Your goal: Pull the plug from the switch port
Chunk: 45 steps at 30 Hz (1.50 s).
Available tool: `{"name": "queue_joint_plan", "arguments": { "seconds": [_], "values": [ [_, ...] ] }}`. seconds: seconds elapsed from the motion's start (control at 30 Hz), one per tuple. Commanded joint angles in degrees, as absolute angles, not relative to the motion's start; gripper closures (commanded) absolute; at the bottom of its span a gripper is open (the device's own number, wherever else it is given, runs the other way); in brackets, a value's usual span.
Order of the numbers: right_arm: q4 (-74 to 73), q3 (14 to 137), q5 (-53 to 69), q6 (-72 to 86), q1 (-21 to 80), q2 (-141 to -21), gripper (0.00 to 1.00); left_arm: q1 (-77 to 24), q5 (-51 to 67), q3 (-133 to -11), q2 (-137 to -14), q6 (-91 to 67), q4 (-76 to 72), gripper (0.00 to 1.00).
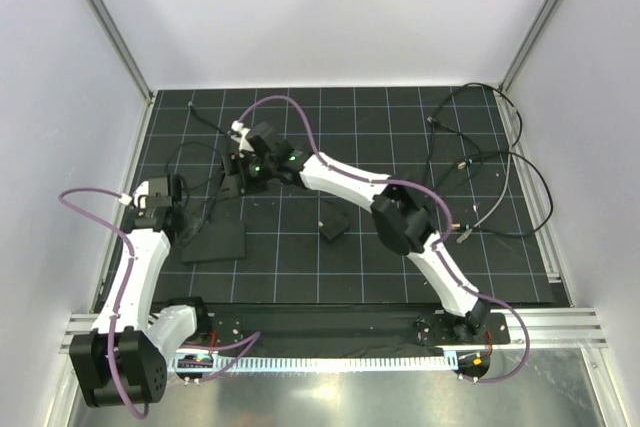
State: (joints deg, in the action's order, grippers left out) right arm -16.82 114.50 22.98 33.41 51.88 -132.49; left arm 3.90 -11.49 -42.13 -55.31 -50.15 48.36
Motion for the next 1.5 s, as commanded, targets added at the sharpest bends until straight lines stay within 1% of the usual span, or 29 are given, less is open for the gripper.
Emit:
{"name": "queue_joint_plan", "arguments": {
  "seconds": [0.0,0.07,0.13,0.17,0.37,0.53,0.63,0.7,0.73,0.83,0.9,0.97,1.1,1.3,1.47],
  "values": [
    [-17.7,122.0,29.3,33.1,52.3,-136.9,0.26,4.7,-15.3,-43.4,-57.3,-51.6,49.0,0.72],
    [-15.4,122.7,30.6,33.8,52.4,-139.7,0.32,4.9,-15.1,-43.7,-58.5,-51.0,48.3,0.72],
    [-13.2,122.8,32.1,35.9,52.5,-141.5,0.43,4.8,-14.9,-43.7,-60.2,-50.4,47.6,0.72],
    [-12.8,123.5,32.7,36.5,52.6,-143.2,0.45,4.8,-14.9,-43.5,-60.6,-49.9,47.5,0.72],
    [-12.2,123.0,33.0,37.4,53.4,-146.0,0.44,5.0,-14.5,-43.2,-63.6,-49.3,45.7,0.73],
    [-10.3,120.6,35.5,40.5,53.6,-145.5,0.44,5.0,-15.0,-43.2,-65.5,-49.1,45.7,0.73],
    [-7.7,117.2,38.1,43.2,54.0,-144.1,0.45,5.1,-14.9,-42.9,-66.1,-49.5,45.3,0.73],
    [-5.2,112.5,40.4,44.8,54.2,-142.9,0.45,5.0,-14.9,-43.0,-66.2,-49.6,45.2,0.73],
    [-2.1,109.4,41.1,46.7,54.2,-141.4,0.46,5.1,-14.9,-43.0,-65.9,-49.6,45.2,0.73],
    [2.2,105.9,42.6,48.1,54.3,-138.9,0.46,5.0,-14.9,-43.0,-65.4,-49.6,45.3,0.73],
    [3.0,106.2,42.1,47.6,54.2,-138.4,0.46,5.0,-15.1,-42.6,-64.9,-49.6,45.2,0.73],
    [2.5,109.1,41.4,47.7,54.1,-139.7,0.45,5.0,-14.9,-42.0,-64.6,-49.7,45.0,0.73],
    [3.1,114.9,39.9,52.1,53.8,-144.6,0.42,5.1,-13.9,-41.0,-65.2,-49.8,44.2,0.73],
    [7.8,118.4,39.5,59.2,53.7,-150.3,0.42,5.1,-12.9,-41.1,-67.8,-49.7,43.1,0.74],
    [7.9,119.0,38.7,60.6,53.7,-151.9,0.46,5.1,-12.4,-41.0,-69.2,-49.7,42.7,0.75]
  ]
}}
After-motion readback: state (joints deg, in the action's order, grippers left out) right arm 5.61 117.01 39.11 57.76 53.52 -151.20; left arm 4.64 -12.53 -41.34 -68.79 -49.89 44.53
